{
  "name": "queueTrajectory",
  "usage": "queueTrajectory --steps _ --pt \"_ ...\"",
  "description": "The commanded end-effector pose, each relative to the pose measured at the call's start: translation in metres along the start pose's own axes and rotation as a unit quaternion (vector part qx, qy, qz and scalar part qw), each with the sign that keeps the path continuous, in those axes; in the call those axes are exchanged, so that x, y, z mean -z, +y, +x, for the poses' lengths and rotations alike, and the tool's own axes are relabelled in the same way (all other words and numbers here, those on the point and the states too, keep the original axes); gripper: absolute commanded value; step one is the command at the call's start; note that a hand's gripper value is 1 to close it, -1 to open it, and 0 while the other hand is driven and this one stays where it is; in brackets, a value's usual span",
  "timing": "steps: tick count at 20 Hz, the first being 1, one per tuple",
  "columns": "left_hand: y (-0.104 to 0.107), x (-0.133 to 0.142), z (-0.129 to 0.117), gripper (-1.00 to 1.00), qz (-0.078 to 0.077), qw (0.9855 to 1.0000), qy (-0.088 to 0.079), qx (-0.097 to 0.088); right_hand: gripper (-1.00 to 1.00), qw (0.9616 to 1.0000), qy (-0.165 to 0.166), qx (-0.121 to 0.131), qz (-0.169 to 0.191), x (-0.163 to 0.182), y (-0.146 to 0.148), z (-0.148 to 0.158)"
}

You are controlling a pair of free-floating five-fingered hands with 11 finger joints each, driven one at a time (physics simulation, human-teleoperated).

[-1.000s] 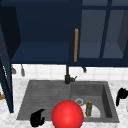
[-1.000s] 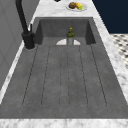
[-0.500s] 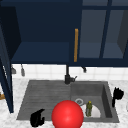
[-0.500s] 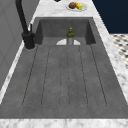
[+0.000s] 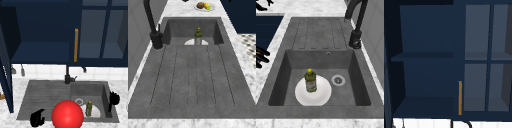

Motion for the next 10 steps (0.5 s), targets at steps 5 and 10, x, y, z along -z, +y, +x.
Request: queueTrajectory --steps 5,10 --pt "0.0 0.0 0.0 0.0 0.0 1.0 0.0 0.0 -1.0 0.9996 -0.026 -0.007 0.005 -0.059 0.019 0.004" --pt "0.0 0.0 0.0 0.0 0.0 1.0 0.0 0.0 -1.0 0.999 -0.04 -0.019 0.007 -0.089 0.028 0.013"
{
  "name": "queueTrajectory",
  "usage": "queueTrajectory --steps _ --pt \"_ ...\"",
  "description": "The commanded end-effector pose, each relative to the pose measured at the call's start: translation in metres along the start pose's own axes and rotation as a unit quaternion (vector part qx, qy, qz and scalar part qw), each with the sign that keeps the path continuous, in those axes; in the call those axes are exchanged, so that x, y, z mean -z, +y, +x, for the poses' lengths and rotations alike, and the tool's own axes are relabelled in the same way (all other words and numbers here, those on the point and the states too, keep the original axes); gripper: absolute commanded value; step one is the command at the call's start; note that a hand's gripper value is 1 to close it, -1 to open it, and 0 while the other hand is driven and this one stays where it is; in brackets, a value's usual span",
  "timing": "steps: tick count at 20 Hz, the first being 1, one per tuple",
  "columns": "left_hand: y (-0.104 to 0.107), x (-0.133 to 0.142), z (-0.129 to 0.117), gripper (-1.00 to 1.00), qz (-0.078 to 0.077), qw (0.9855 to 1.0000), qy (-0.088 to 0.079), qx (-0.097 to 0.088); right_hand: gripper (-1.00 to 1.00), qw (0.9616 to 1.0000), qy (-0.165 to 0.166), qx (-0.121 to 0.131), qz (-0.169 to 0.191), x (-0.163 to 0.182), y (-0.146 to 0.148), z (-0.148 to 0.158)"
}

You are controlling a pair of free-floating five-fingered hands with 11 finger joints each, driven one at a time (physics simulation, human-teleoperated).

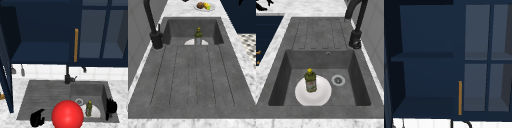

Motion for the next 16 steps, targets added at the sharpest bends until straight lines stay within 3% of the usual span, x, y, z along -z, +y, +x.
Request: queueTrajectory --steps 1,10,16 --pt "0.0 0.0 0.0 0.0 0.0 1.0 0.0 0.0 -1.0 0.9995 -0.026 -0.017 0.004 -0.022 0.007 0.008" --pt "0.0 0.0 0.0 0.0 0.0 1.0 0.0 0.0 -1.0 0.9976 -0.063 -0.025 0.006 -0.068 0.024 0.026" --pt "0.0 0.0 0.0 0.0 0.0 1.0 0.0 0.0 -1.0 0.9946 -0.101 -0.015 0.019 -0.094 0.034 0.029"
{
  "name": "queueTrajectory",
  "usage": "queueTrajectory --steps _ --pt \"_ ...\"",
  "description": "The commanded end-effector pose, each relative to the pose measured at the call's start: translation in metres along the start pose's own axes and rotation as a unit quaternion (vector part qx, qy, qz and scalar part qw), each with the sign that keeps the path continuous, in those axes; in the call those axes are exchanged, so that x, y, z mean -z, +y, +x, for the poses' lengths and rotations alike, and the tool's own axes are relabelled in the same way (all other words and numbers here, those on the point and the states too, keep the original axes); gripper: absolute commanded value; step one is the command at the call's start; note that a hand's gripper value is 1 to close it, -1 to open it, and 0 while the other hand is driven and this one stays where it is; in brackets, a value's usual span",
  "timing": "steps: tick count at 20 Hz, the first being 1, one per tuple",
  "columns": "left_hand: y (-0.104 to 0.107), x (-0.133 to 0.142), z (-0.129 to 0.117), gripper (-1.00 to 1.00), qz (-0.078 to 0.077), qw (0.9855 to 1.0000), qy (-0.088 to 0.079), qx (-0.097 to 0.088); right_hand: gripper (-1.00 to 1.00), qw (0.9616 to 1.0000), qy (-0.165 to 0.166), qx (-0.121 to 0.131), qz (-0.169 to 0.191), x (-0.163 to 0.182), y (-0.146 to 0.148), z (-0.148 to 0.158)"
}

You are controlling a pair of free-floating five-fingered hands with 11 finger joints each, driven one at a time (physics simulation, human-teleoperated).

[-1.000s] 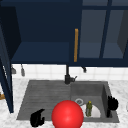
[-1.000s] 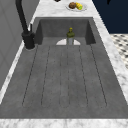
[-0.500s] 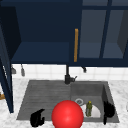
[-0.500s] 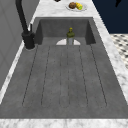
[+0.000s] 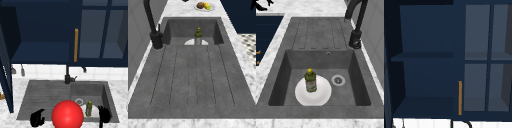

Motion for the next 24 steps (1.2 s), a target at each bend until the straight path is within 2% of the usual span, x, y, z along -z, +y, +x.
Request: queueTrajectory --steps 1,6,10,11,13,14,17,21,23,24 --pt "0.0 0.0 0.0 0.0 0.0 1.0 0.0 0.0 -1.0 0.9993 -0.034 -0.005 0.015 -0.015 0.006 0.0" --pt "0.0 0.0 0.0 0.0 0.0 1.0 0.0 0.0 -1.0 0.9971 -0.074 -0.003 0.02 -0.027 0.011 0.001" --pt "0.0 0.0 0.0 0.0 0.0 1.0 0.0 0.0 -1.0 0.9981 -0.06 0.002 0.016 -0.021 0.011 0.003" --pt "0.0 0.0 0.0 -1.0 0.0 1.0 0.0 0.0 0.0 0.998 -0.06 0.002 0.019 -0.023 0.011 0.003" --pt "0.005 -0.002 -0.007 -1.0 0.011 0.9999 0.004 -0.002 0.0 0.998 -0.061 -0.002 0.015 -0.023 0.011 0.003" --pt "0.008 -0.004 -0.01 -1.0 0.01 0.9999 0.004 -0.006 0.0 0.998 -0.061 -0.001 0.014 -0.023 0.011 0.003" --pt "0.013 -0.003 -0.015 -1.0 -0.002 0.9998 0.012 -0.017 0.0 0.9981 -0.06 0.001 0.011 -0.023 0.011 0.003" --pt "0.015 -0.005 -0.015 -1.0 -0.009 0.9998 0.012 -0.015 0.0 0.9982 -0.06 0.003 0.01 -0.023 0.011 0.003" --pt "0.014 -0.008 -0.021 -1.0 -0.014 0.9995 0.022 -0.019 0.0 0.9982 -0.06 0.004 0.009 -0.023 0.011 0.003" --pt "0.014 -0.006 -0.021 -1.0 -0.022 0.9993 0.027 -0.016 0.0 0.9982 -0.06 0.004 0.009 -0.023 0.011 0.003"
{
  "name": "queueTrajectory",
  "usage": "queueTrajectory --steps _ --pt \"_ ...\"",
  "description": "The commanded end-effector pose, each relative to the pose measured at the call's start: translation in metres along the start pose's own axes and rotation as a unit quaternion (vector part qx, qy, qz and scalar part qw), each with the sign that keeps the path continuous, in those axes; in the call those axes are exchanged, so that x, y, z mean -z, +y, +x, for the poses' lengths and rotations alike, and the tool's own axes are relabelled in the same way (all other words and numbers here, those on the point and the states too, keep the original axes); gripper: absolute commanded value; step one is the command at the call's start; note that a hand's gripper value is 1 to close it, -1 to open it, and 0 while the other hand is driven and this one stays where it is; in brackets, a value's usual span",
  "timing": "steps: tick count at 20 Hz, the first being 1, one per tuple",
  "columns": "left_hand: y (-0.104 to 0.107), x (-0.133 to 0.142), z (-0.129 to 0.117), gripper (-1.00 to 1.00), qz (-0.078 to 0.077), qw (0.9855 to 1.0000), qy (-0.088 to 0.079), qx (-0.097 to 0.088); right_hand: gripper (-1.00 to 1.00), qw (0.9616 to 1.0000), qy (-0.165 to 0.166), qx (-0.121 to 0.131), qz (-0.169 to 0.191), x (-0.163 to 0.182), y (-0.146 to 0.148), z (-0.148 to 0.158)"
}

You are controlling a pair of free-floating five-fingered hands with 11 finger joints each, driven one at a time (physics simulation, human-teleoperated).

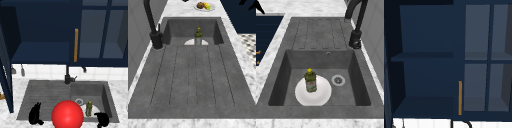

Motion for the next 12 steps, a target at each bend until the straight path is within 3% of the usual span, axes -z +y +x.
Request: queueTrajectory --steps 1,4,6,8,11,12 --pt "0.0 -0.003 -0.005 -1.0 -0.021 0.9993 0.029 0.002 0.0 1.0 0.0 0.0 0.0 0.0 0.0 0.0" --pt "0.001 -0.006 -0.007 -1.0 -0.031 0.999 0.033 -0.005 0.0 1.0 0.0 0.001 0.0 0.0 0.0 0.0" --pt "-0.001 -0.005 -0.005 -1.0 -0.019 0.9995 0.026 0.004 0.0 1.0 0.0 0.001 -0.001 0.0 0.0 0.0" --pt "0.0 -0.005 -0.005 -1.0 -0.005 1.0 0.006 -0.003 0.0 1.0 0.0 0.001 -0.001 0.0 0.0 0.0" --pt "-0.013 -0.006 -0.005 -1.0 -0.017 0.9994 0.028 0.006 0.0 1.0 0.001 0.001 -0.001 0.0 0.0 0.0" --pt "-0.016 -0.008 -0.008 -1.0 -0.014 0.9995 0.028 0.006 0.0 1.0 0.001 0.001 -0.001 0.0 0.0 0.0"
